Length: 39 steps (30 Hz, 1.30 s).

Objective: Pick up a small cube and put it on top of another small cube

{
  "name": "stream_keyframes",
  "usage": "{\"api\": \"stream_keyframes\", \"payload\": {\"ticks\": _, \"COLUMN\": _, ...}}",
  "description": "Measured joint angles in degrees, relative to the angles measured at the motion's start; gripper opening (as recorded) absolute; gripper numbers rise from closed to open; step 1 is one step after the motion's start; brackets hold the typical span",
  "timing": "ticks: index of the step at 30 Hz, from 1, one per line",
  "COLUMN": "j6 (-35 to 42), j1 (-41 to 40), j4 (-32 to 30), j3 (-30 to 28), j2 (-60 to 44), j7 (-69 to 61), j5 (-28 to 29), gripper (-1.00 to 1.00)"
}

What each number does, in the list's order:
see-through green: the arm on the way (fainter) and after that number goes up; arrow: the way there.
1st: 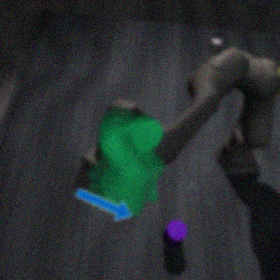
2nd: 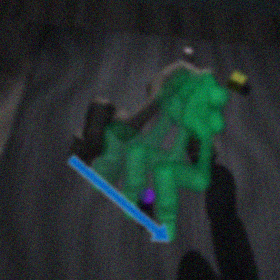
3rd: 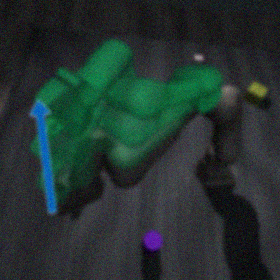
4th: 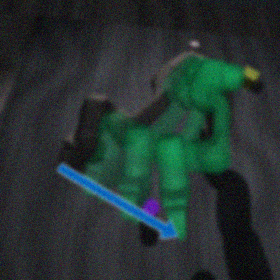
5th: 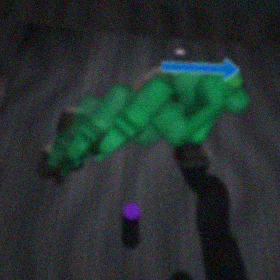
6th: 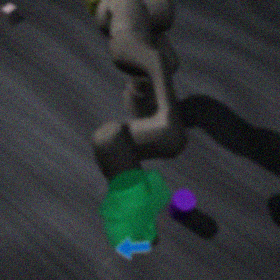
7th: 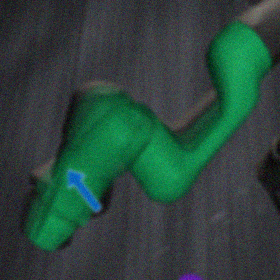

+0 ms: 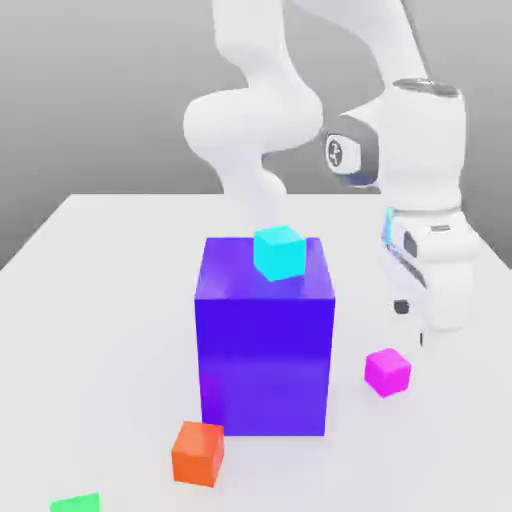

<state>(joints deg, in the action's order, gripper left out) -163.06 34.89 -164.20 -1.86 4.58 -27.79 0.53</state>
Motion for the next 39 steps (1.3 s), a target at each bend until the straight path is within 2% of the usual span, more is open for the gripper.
{"api": "stream_keyframes", "payload": {"ticks": 3, "j6": -3.75, "j1": 2.10, "j4": -1.87, "j3": 1.19, "j2": -4.82, "j7": -5.41, "j5": -0.44, "gripper": 0.00}}
{"api": "stream_keyframes", "payload": {"ticks": 9, "j6": -13.68, "j1": 1.28, "j4": -0.08, "j3": 1.66, "j2": -17.04, "j7": -6.64, "j5": -0.94, "gripper": 0.00}}
{"api": "stream_keyframes", "payload": {"ticks": 10, "j6": -15.25, "j1": 1.16, "j4": 0.27, "j3": 1.76, "j2": -18.95, "j7": -6.64, "j5": -0.93, "gripper": -1.00}}
{"api": "stream_keyframes", "payload": {"ticks": 17, "j6": -15.45, "j1": 1.09, "j4": 0.34, "j3": 1.82, "j2": -19.35, "j7": -6.59, "j5": -0.86, "gripper": -1.00}}
{"api": "stream_keyframes", "payload": {"ticks": 25, "j6": -3.44, "j1": 1.28, "j4": -1.96, "j3": 1.16, "j2": -5.07, "j7": -5.74, "j5": -0.66, "gripper": -1.00}}
{"api": "stream_keyframes", "payload": {"ticks": 27, "j6": -1.53, "j1": 1.15, "j4": 0.13, "j3": -0.55, "j2": -5.49, "j7": -2.11, "j5": -1.44, "gripper": -1.00}}
{"api": "stream_keyframes", "payload": {"ticks": 29, "j6": -0.12, "j1": -2.23, "j4": 2.86, "j3": -2.82, "j2": -7.02, "j7": 2.29, "j5": -2.36, "gripper": -1.00}}
{"api": "stream_keyframes", "payload": {"ticks": 32, "j6": 1.17, "j1": -3.71, "j4": 6.82, "j3": -4.48, "j2": -8.96, "j7": 9.40, "j5": -1.58, "gripper": -1.00}}
{"api": "stream_keyframes", "payload": {"ticks": 39, "j6": 7.68, "j1": -9.56, "j4": 19.70, "j3": -12.95, "j2": -15.92, "j7": 24.11, "j5": -5.47, "gripper": -1.00}}
